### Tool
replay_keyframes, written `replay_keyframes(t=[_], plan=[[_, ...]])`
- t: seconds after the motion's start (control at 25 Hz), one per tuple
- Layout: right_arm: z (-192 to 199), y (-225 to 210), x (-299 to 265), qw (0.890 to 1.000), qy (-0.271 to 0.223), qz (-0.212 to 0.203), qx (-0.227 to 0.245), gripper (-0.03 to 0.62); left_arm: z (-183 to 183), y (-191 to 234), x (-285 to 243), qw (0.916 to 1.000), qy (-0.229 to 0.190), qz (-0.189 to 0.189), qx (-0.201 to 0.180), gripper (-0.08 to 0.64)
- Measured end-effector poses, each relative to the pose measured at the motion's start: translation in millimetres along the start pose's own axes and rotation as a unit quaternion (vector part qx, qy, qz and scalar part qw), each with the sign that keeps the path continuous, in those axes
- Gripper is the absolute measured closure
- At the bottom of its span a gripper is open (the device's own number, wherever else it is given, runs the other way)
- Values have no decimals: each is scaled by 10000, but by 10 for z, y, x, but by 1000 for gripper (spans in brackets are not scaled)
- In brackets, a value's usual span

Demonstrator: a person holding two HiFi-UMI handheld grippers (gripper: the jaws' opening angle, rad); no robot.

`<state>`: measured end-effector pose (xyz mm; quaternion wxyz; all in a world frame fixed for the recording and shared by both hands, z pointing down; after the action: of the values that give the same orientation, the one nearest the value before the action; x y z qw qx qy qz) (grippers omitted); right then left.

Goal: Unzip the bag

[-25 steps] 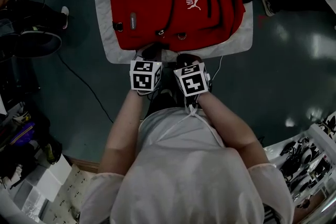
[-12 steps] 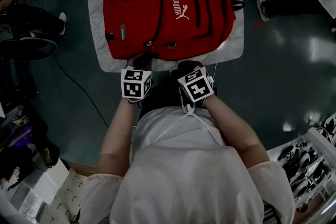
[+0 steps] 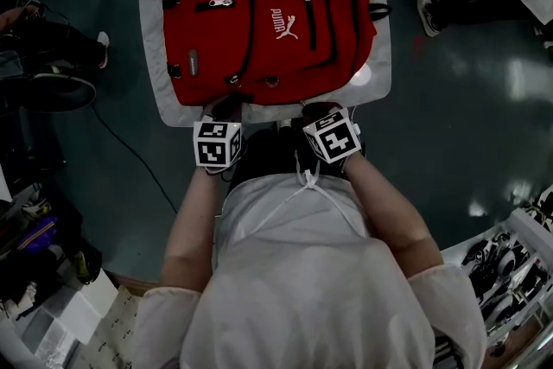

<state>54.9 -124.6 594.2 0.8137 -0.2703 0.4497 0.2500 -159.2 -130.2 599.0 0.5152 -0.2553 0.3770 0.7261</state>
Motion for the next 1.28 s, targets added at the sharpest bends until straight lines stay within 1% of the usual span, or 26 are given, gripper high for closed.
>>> replay_keyframes(t=[0.2,0.52,0.68,0.84,0.96,1.12,1.28], plan=[[75,-171,73,9998,75,82,-147,566,-6,4,-8,10000,21,-39,4,540],[200,-516,241,9990,204,396,-80,566,-1,-3,7,9998,-22,-170,-94,540],[259,-688,308,9979,220,574,-222,565,2,-8,-1,9997,-16,-207,-107,540],[306,-800,354,9972,247,619,-340,565,-1,-7,-9,9998,25,-178,-54,540],[305,-835,373,9971,304,626,-297,566,-5,-12,-4,9998,37,-191,-47,540],[299,-944,393,9961,376,788,-103,565,-1,-12,-6,9998,39,-210,-30,540],[298,-1049,422,9951,424,874,-203,565,-7,-14,-5,9998,36,-168,-29,540]])
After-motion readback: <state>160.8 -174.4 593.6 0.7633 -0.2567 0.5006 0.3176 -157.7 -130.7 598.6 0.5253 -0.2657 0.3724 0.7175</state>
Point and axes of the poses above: the fingertips, and each gripper's own axes: x backward along the fingers, y to its left, z out of its underside, the point moved 6 cm from there along x, backward along the fingers, and after that the axes turned 9 degrees about x, right-handed, at the moved point
